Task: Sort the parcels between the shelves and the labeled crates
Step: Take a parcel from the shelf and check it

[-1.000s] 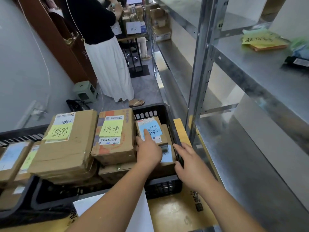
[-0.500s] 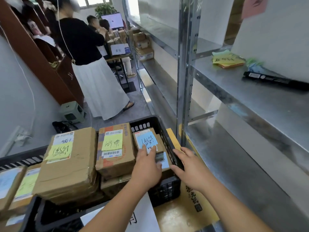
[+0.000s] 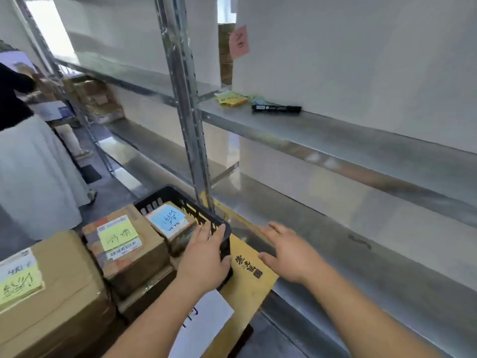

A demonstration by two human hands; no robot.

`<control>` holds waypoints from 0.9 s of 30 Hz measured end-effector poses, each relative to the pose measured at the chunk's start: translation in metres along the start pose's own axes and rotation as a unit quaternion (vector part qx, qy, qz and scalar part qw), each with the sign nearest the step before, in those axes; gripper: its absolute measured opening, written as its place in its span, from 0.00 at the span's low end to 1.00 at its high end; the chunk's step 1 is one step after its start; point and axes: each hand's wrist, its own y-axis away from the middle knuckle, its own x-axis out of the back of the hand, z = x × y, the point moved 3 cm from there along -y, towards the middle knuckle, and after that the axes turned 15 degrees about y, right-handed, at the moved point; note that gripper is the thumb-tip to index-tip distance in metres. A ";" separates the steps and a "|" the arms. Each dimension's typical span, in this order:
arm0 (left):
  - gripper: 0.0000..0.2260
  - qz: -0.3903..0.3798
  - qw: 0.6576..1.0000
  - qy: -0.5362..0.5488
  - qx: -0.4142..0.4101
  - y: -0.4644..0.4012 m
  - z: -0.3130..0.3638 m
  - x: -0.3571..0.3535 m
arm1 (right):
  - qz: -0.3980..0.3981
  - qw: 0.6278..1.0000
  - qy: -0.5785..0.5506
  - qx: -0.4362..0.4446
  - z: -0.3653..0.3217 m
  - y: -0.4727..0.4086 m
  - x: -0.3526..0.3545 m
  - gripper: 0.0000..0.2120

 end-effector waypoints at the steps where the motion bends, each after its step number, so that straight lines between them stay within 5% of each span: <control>1: 0.36 -0.012 1.000 -0.001 -0.018 0.006 0.008 -0.005 | 0.000 1.000 0.000 -0.021 0.006 0.015 -0.001 0.35; 15: 0.37 -0.175 0.951 -0.017 -0.256 0.086 0.192 -0.125 | 0.034 0.955 -0.016 -0.294 0.135 0.268 -0.015 0.35; 27: 0.38 -0.245 0.908 -0.034 -0.337 0.179 0.361 -0.256 | 0.064 0.909 -0.057 -0.409 0.251 0.463 -0.029 0.36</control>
